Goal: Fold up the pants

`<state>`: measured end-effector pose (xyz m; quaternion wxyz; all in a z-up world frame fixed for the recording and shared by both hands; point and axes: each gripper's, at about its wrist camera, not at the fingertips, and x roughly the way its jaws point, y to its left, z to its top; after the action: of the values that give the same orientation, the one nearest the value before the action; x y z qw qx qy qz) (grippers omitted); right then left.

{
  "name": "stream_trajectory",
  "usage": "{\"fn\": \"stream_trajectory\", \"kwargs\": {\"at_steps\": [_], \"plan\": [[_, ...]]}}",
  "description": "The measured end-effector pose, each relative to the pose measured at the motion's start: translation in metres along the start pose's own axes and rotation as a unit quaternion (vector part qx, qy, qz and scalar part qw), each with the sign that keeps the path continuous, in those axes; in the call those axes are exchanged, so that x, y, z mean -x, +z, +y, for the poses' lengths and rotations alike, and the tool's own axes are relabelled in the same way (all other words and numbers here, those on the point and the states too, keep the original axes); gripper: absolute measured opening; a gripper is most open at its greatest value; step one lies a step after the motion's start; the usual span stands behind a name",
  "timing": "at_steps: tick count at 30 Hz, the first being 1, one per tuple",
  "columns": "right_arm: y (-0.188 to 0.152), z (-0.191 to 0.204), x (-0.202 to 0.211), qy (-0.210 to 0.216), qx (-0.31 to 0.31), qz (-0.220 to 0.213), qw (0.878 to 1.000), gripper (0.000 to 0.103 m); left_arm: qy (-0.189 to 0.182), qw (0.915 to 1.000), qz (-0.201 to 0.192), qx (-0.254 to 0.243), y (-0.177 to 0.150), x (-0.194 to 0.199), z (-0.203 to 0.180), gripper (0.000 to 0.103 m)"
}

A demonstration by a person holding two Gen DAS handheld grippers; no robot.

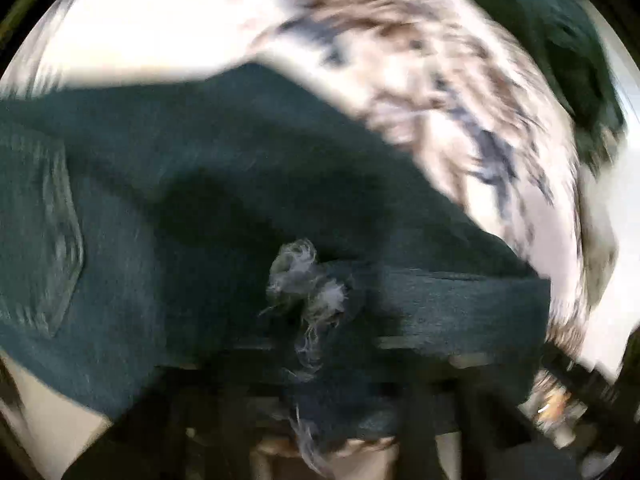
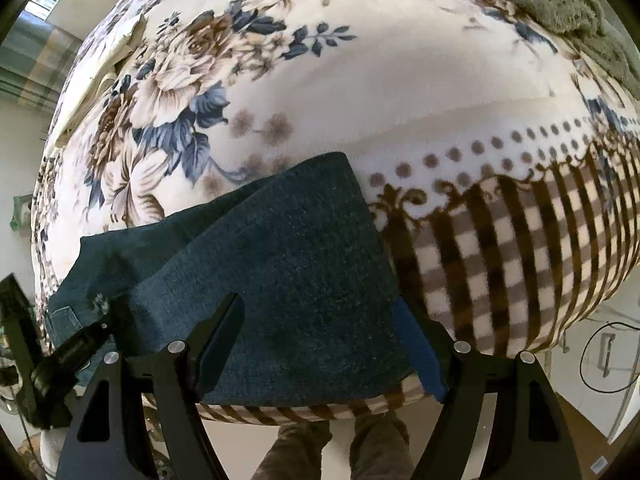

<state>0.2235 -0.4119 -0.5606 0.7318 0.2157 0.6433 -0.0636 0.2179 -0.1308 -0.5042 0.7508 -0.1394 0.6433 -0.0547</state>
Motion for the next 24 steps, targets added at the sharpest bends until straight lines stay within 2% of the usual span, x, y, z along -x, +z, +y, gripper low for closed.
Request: {"fn": "stream_trajectory", "kwargs": {"at_steps": [3,4,7,10,13,15,17,18,19,20,21,22,24], "plan": [[0.000,0.000,0.000,-0.003,0.002,0.000,1.000,0.084,-0.004,0.9992,-0.027,-0.030,-0.002,0.014,-0.008,0.008],[-0.001,0.000,0.001,-0.004,0.001,-0.001,1.000,0.087,-0.008,0.9990,-0.033,-0.029,-0.001,0.017,-0.006,0.008],[-0.003,0.002,0.001,-0.007,0.003,-0.002,1.000,0.087,-0.019,0.9981,-0.057,-0.017,0.006,0.029,0.001,0.008],[-0.005,0.007,0.002,-0.012,0.011,-0.004,1.000,0.087,-0.026,0.9975,-0.065,-0.010,0.021,0.034,0.005,0.008],[-0.007,0.014,-0.001,-0.023,0.022,0.000,0.999,0.089,-0.019,0.9985,-0.049,-0.013,0.027,0.018,0.002,0.009],[-0.008,0.018,-0.005,-0.032,0.032,0.010,0.999,0.096,-0.014,0.9997,-0.010,0.015,0.027,0.000,0.015,0.015],[-0.009,0.025,-0.007,-0.035,0.046,0.014,0.998,0.097,-0.031,0.9985,0.004,0.046,0.025,0.001,0.028,0.021],[-0.010,0.029,-0.007,-0.039,0.055,0.013,0.998,0.097,-0.037,0.9974,-0.001,0.063,0.022,0.008,0.034,0.026],[-0.011,0.033,-0.007,-0.044,0.062,0.011,0.997,0.101,-0.032,0.9969,-0.006,0.072,0.020,0.016,0.039,0.040],[-0.013,0.038,-0.007,-0.050,0.074,0.008,0.996,0.102,-0.026,0.9965,-0.013,0.078,0.016,0.026,0.043,0.066],[-0.014,0.044,-0.006,-0.052,0.083,0.005,0.995,0.102,-0.018,0.9963,-0.019,0.082,0.011,0.037,0.048,0.079],[-0.015,0.052,-0.006,-0.053,0.093,0.004,0.994,0.102,-0.016,0.9957,-0.024,0.088,0.006,0.045,0.052,0.085],[-0.018,0.067,-0.008,-0.058,0.114,0.011,0.992,0.102,-0.021,0.9923,-0.043,0.114,-0.009,0.064,0.069,0.085]]}}
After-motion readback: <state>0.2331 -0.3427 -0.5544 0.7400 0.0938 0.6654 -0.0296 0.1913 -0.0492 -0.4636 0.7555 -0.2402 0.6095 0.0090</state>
